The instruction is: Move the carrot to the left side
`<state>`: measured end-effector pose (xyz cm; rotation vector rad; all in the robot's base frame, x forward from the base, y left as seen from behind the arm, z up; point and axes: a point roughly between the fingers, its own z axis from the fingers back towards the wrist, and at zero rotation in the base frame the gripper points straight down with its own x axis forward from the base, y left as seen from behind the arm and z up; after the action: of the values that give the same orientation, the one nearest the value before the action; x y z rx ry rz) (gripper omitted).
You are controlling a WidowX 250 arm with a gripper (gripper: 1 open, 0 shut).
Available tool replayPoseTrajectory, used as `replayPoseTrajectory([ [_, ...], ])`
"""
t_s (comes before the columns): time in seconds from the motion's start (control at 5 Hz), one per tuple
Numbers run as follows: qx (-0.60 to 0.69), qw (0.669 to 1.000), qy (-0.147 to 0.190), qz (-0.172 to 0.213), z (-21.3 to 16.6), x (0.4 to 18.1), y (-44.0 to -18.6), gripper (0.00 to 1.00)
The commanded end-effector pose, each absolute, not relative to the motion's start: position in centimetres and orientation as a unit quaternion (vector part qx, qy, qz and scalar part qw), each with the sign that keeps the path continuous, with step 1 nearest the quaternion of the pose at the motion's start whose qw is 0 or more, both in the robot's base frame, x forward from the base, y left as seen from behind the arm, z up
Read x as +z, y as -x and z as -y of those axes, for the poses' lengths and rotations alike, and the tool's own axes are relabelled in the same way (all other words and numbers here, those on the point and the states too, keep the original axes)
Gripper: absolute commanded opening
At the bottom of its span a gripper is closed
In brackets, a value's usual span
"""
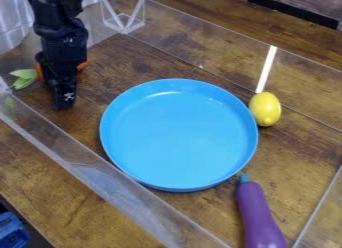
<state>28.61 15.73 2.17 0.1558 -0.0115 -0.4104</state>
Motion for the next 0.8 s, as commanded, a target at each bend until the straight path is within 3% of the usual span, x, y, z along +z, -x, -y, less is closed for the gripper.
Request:
replayPoseTrajectory([
  [0.0, -0.178, 0.978, -0.099, 0.037, -15.2, 3.7, -29.8, 1.00],
  [0.4, -0.221, 0.969, -0.099, 0.059, -15.6, 3.6, -29.2, 1.00],
  [0.6, -0.182, 0.976, -0.104, 0.065, -16.2, 4.4, -29.2, 1.00],
])
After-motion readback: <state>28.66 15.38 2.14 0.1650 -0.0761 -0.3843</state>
